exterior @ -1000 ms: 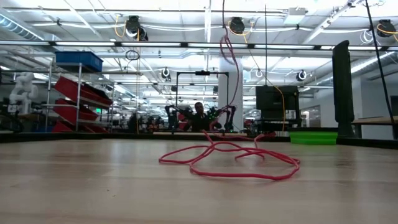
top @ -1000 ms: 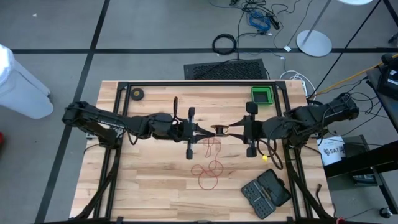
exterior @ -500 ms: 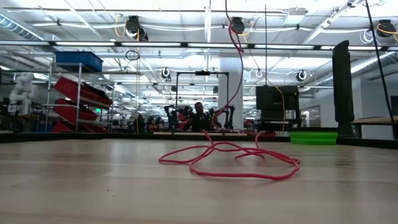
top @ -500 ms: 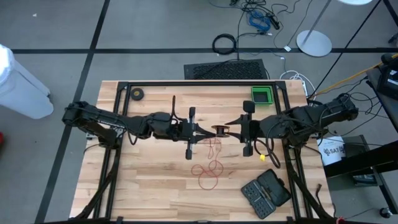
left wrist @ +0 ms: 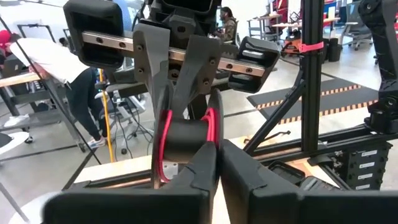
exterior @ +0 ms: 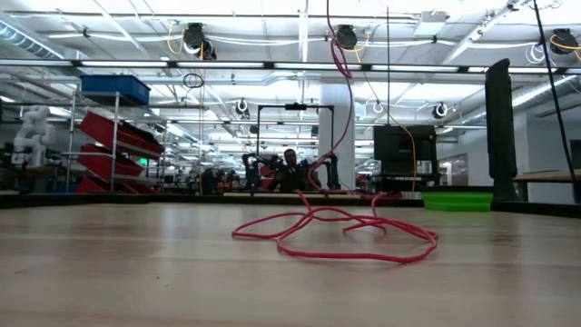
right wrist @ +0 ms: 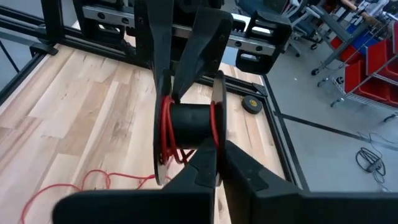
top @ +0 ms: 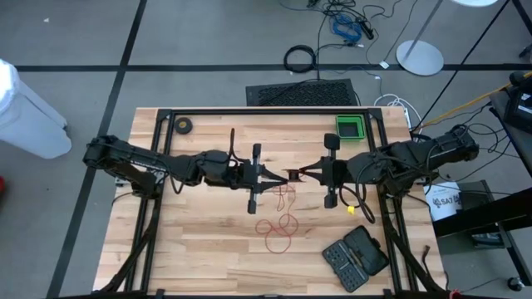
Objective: Coil cords
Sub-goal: Coil the red wire into the spool
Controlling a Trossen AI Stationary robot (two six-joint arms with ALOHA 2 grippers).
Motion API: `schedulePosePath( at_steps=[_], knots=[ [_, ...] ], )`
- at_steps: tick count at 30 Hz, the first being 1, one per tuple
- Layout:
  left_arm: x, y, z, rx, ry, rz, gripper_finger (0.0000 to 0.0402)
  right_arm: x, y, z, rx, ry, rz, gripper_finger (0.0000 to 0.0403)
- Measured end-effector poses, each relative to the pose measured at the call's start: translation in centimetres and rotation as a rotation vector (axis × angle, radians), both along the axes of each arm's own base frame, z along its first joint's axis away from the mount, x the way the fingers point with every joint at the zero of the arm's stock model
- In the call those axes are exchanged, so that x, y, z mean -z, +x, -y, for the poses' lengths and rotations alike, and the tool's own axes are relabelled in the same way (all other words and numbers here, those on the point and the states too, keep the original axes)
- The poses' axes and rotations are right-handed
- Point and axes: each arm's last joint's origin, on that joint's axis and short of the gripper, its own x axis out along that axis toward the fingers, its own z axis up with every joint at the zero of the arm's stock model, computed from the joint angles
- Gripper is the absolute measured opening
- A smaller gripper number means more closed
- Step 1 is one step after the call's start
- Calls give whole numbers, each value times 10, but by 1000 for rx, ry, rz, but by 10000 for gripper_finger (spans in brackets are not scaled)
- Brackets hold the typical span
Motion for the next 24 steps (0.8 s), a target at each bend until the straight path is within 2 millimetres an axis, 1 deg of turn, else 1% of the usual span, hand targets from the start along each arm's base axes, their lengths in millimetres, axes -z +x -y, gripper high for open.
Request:
schedulePosePath(
  at_steps=[9, 12, 15, 18, 21, 24],
  knots=[
    [-1, -1, 5, -40, -27, 4, 115, 0, 0, 0, 3, -5, -2, 1],
    [-2, -4, 9, -73, -27, 5, 134, 0, -1, 0, 6, -3, -6, 1],
    [-10, -12, 14, -114, -30, 16, 144, 0, -3, 1, 19, 5, -9, 1],
    [-15, -23, 19, -144, -27, -14, 146, -2, -7, 3, 57, 6, 7, 1],
    [-9, -32, 28, -184, 1, -112, 146, -5, -12, 4, 90, 14, 30, 0],
    [4, -38, 36, -249, 49, -230, 146, -7, -15, 4, 97, 37, 46, 0]
  ],
)
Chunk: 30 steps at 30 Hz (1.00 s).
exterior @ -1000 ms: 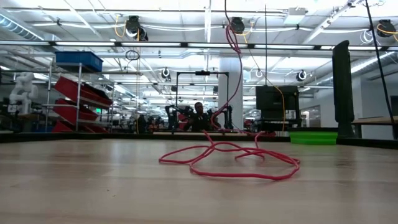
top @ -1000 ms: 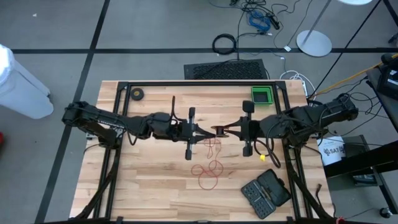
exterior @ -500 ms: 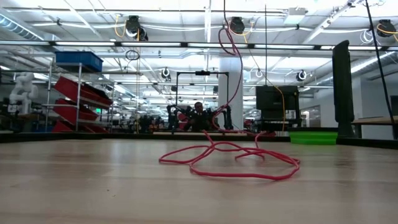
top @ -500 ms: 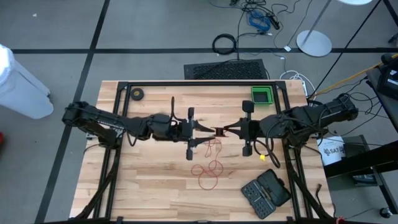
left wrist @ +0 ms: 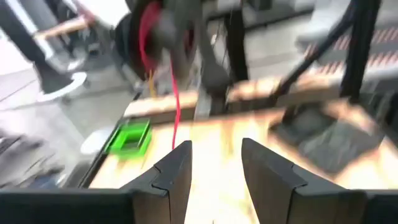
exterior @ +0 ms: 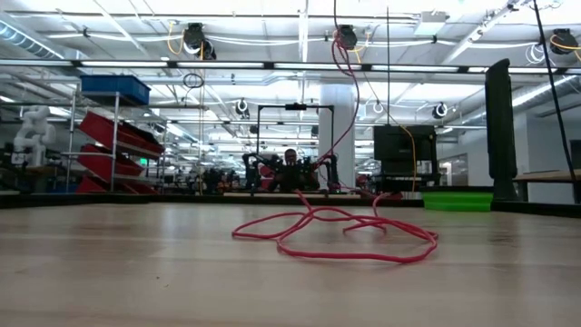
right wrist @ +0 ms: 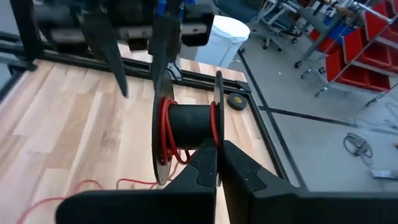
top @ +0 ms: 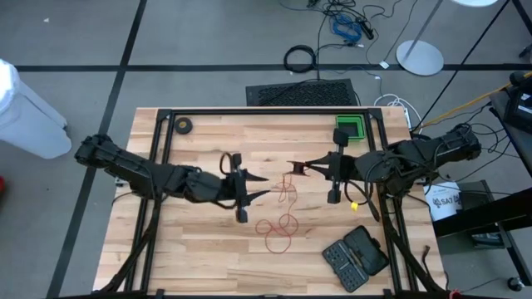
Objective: Coil cords
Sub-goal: Coil the red wire into the spool
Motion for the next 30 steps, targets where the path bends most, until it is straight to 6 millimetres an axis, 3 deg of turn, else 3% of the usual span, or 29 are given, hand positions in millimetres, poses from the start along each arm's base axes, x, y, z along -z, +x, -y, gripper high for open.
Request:
schedulePosePath(
  at_steps=[6, 11, 17, 19, 24, 30],
  knots=[
    [31, 7, 2, -106, 4, -101, 146, -1, -2, 2, 49, 35, 24, 0],
    [68, 15, 0, -131, 10, -168, 147, -1, -2, 1, 52, 37, 25, 0],
    [104, 16, -27, -250, 110, -160, 147, -1, -3, -4, 30, 37, 25, 0],
    [110, 16, -34, -223, 142, -111, 147, -1, -4, -7, 18, 44, 26, 0],
    [110, 18, -40, 153, 125, 80, 146, -5, -8, -12, -9, 49, 51, 0],
    [108, 20, -62, 135, -12, 138, 146, -7, -10, -15, -28, 50, 69, 0]
  ],
)
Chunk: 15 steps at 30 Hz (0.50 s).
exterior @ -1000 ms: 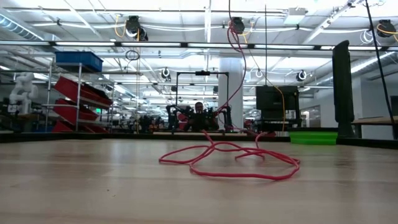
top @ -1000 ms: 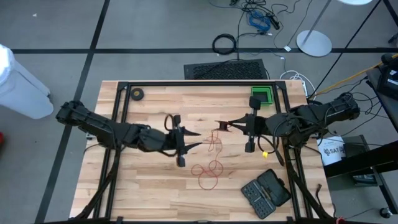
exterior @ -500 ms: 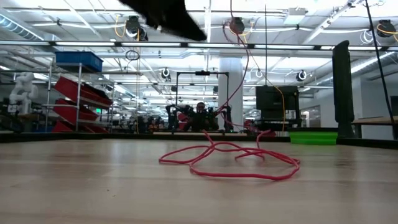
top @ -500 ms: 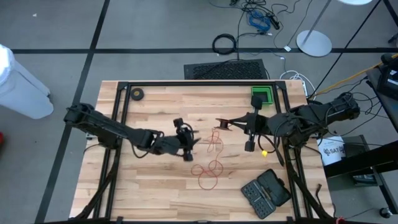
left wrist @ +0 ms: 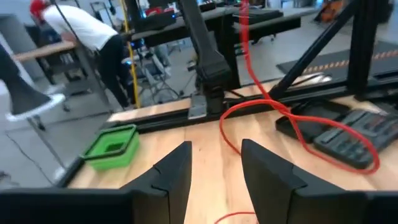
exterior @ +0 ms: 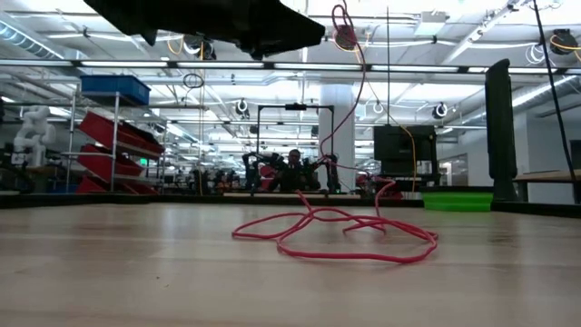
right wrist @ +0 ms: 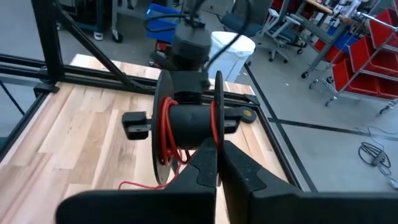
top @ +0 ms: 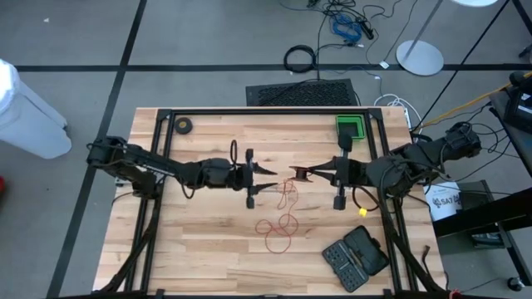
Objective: Coil cords
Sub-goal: Coil the red wire into the spool
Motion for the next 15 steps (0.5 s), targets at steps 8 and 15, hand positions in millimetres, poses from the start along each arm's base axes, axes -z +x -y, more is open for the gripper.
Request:
schedulePosePath(
  at_steps=[8, 15],
  knots=[
    [21, 20, -2, 102, -109, 22, 146, 0, 0, 0, -1, -1, 4, 0],
    [52, 41, 2, 83, -119, 35, 146, -1, 0, 0, -2, 1, 7, 0]
  ],
)
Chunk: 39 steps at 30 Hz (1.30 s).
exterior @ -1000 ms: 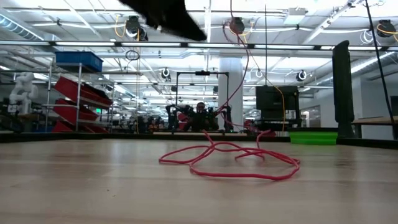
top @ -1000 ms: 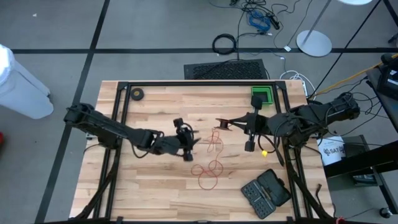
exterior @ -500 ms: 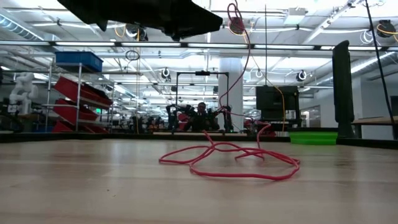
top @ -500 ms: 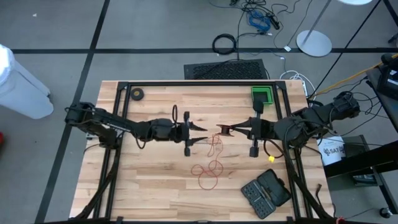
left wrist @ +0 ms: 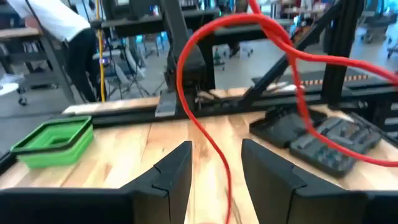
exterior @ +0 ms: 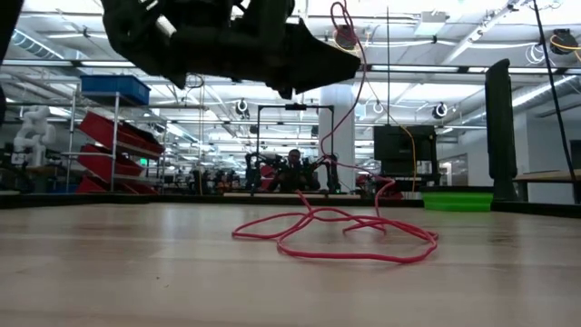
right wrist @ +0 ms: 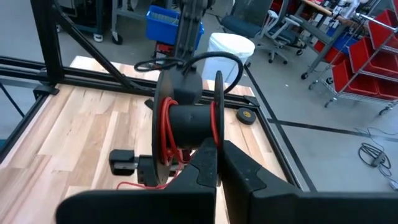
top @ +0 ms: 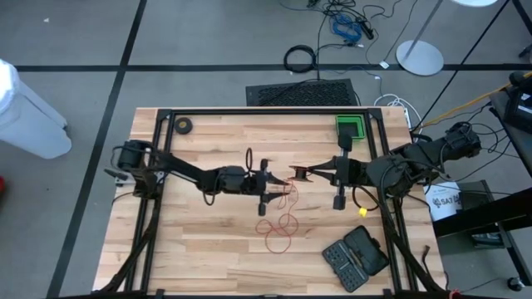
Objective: Coil cords
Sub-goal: Coil the red wire into the spool
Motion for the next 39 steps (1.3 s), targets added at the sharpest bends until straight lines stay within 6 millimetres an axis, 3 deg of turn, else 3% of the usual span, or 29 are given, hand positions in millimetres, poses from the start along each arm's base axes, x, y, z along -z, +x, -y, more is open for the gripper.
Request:
schedulePosePath(
  at_steps=[8, 18, 39],
  knots=[
    [8, 3, 10, 9, -12, 31, 146, 0, 0, 0, -3, -10, -2, 0],
    [15, 2, 11, -86, -190, -47, 146, -1, 0, 0, -3, -7, 4, 0],
    [17, 1, 17, -93, -189, -73, 146, -1, 0, 0, -4, -10, 3, 0]
  ],
)
